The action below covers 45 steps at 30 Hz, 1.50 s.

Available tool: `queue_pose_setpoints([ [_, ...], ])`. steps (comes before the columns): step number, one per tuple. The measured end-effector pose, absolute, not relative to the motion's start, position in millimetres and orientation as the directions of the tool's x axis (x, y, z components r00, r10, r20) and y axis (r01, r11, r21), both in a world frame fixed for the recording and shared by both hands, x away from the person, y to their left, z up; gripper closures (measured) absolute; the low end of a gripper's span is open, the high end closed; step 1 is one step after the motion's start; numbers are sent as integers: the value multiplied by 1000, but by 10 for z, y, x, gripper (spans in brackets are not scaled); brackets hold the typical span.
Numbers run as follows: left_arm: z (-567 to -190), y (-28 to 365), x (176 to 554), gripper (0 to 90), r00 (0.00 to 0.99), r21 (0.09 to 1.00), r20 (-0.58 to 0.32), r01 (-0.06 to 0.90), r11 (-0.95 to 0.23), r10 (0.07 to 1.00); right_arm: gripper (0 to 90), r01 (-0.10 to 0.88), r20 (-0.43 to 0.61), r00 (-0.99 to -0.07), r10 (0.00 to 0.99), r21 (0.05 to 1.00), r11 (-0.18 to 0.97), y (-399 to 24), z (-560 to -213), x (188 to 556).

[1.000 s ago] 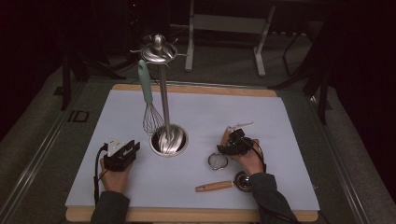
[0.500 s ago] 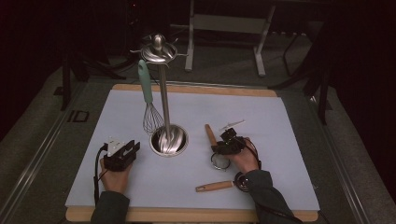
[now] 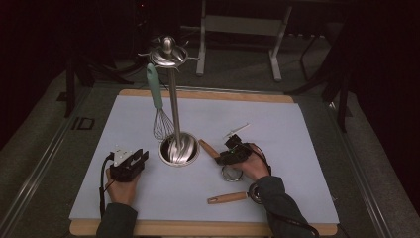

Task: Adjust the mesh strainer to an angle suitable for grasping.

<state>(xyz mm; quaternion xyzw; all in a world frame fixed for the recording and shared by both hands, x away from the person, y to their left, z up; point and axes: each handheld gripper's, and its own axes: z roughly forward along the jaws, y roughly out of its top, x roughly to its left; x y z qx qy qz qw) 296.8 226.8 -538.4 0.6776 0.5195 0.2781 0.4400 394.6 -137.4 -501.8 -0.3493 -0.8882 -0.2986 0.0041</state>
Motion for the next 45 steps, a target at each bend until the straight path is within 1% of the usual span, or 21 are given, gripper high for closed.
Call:
queue_pose_setpoints([
  [2, -5384, 2269, 2969, 710, 306, 885, -81, 459, -72, 949, 620, 629, 222, -758, 613, 494, 600, -1345, -5014, 3970],
  [3, -5384, 2269, 2969, 710, 306, 885, -81, 459, -72, 949, 620, 629, 222, -758, 613, 494, 600, -1345, -5014, 3970],
  [8, -5383, 2269, 2968, 709, 306, 885, -80, 459, -74, 949, 631, 634, 227, -765, 603, 435, 640, -1236, -5059, 4018],
  [15, -5383, 2270, 2968, 708, 306, 885, -81, 459, -73, 948, 683, 669, 235, -737, 634, 392, 632, -1161, -5059, 4068],
  [16, -5383, 2270, 2968, 708, 307, 885, -80, 459, -74, 948, 700, 665, 228, -739, 634, 396, 633, -1157, -5052, 4064],
  [20, -5383, 2269, 2968, 708, 306, 886, -80, 459, -73, 949, 710, 652, 209, -746, 632, 418, 632, -1147, -5014, 4031],
  [45, -5383, 2266, 2968, 708, 306, 886, -78, 458, -75, 949, 711, 601, 178, -771, 612, 520, 607, -1227, -4758, 3893],
])
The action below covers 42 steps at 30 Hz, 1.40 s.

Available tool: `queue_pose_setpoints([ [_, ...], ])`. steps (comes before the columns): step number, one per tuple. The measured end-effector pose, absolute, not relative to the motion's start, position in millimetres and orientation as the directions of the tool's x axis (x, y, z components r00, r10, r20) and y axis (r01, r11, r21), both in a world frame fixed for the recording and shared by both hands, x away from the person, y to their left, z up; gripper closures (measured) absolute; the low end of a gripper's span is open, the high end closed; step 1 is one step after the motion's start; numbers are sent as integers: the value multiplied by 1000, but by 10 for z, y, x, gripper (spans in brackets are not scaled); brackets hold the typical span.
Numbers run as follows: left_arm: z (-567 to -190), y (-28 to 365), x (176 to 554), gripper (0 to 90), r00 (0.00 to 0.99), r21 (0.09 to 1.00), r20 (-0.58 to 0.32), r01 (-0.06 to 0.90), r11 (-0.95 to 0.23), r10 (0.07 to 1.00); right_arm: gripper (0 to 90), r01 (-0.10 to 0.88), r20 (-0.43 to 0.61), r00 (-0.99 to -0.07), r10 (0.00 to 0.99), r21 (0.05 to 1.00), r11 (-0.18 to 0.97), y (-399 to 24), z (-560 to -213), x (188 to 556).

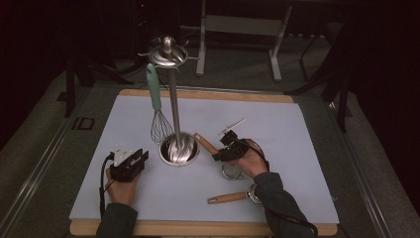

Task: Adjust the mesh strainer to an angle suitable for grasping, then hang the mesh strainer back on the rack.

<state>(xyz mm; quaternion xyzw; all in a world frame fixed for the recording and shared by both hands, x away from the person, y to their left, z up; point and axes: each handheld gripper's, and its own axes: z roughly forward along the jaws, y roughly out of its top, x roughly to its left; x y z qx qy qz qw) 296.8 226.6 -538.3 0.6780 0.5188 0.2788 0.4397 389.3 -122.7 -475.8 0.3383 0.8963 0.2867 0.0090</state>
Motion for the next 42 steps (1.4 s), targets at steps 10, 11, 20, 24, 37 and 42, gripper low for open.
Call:
queue_pose_setpoints([
  [10, -5383, 2264, 2968, 708, 307, 886, -78, 458, -75, 949, 711, 577, 170, -783, 599, 560, 595, -1254, -4653, 3818],
  [11, -5383, 2264, 2968, 708, 307, 886, -78, 458, -75, 949, 711, 574, 169, -784, 598, 565, 593, -1256, -4644, 3811],
  [20, -5383, 2265, 2969, 708, 307, 885, -78, 460, -77, 948, 711, 552, 157, -795, 587, 590, 589, -1267, -4564, 3747],
  [24, -5384, 2266, 2970, 708, 307, 885, -79, 460, -75, 948, 711, 546, 153, -797, 584, 597, 588, -1273, -4543, 3736],
  [37, -5383, 2266, 2970, 709, 305, 885, -80, 460, -73, 949, 711, 534, 142, -799, 584, 614, 581, -1308, -4515, 3696],
  [42, -5384, 2267, 2971, 708, 305, 885, -81, 461, -73, 949, 711, 532, 149, -798, 584, 629, 567, -1339, -4468, 3684],
])
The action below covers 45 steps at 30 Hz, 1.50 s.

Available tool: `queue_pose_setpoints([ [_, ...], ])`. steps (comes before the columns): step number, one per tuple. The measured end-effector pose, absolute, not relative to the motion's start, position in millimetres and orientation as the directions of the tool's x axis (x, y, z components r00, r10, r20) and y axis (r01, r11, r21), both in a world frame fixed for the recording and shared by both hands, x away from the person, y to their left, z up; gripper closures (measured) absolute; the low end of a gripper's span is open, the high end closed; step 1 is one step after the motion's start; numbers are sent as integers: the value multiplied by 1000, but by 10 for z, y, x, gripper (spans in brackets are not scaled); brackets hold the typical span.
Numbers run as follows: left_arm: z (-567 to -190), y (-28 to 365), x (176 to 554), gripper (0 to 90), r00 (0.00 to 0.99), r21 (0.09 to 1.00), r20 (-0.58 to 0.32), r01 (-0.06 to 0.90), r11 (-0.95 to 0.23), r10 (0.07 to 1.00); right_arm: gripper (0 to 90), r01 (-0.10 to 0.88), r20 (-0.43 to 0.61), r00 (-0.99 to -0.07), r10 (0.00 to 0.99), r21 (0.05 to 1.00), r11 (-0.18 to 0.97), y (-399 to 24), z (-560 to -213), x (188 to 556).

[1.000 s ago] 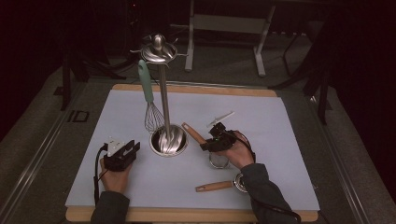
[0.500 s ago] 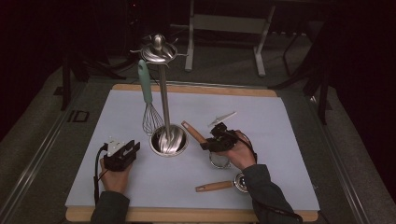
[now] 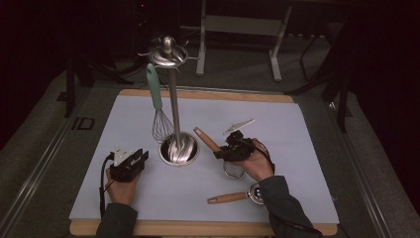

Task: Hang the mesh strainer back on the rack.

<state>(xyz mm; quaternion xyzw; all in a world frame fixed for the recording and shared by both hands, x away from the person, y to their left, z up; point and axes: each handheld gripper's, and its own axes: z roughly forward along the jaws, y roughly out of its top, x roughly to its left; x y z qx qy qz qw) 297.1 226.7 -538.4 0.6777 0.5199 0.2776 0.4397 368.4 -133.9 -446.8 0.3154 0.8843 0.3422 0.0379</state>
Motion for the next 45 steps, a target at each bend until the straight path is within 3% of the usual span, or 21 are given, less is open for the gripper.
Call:
queue_pose_setpoints([
  [45, -5384, 2258, 2967, 704, 309, 887, -75, 456, -79, 948, 711, 372, 153, -875, 460, 820, 436, -1393, -3998, 3468],
])
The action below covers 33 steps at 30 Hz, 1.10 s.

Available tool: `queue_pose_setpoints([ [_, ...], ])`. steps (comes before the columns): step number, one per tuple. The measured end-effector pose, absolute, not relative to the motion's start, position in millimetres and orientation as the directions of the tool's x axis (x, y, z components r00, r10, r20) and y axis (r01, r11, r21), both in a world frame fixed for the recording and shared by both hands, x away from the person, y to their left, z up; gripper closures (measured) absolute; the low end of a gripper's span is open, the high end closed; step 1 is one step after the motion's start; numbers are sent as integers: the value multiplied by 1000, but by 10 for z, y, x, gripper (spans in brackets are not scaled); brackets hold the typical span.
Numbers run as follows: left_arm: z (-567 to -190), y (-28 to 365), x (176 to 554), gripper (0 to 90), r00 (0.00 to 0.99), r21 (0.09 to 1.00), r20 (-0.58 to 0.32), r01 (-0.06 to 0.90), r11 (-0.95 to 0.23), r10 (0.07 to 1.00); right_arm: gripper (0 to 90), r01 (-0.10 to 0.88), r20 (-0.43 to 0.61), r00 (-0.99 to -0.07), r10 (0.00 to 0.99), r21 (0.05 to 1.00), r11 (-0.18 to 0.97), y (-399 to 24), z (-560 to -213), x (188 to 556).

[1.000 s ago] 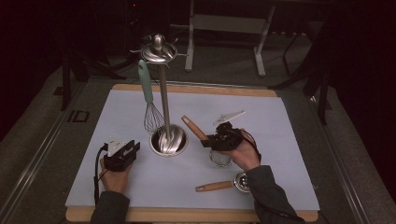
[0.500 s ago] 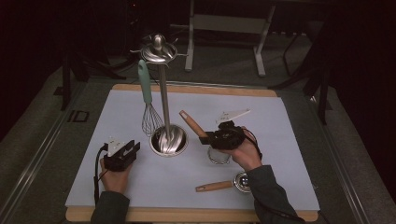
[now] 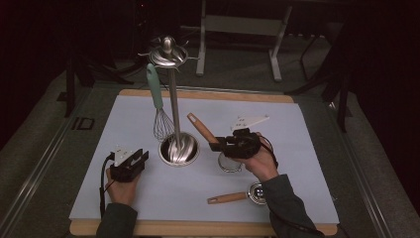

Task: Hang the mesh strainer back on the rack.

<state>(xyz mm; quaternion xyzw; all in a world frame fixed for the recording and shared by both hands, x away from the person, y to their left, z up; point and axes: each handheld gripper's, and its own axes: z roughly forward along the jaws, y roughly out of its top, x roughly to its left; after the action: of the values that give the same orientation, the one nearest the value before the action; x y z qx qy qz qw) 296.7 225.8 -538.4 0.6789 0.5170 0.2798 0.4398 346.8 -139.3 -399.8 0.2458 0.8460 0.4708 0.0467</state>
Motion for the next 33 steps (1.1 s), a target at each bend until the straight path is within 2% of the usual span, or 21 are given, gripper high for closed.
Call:
queue_pose_setpoints([
  [17, -5384, 2259, 2968, 704, 308, 886, -74, 458, -80, 948, 711, 317, 130, -890, 438, 865, 389, -1383, -3736, 3428],
  [33, -5384, 2259, 2968, 704, 309, 886, -74, 457, -80, 948, 712, 228, 97, -908, 407, 930, 287, -1383, -3347, 3350],
])
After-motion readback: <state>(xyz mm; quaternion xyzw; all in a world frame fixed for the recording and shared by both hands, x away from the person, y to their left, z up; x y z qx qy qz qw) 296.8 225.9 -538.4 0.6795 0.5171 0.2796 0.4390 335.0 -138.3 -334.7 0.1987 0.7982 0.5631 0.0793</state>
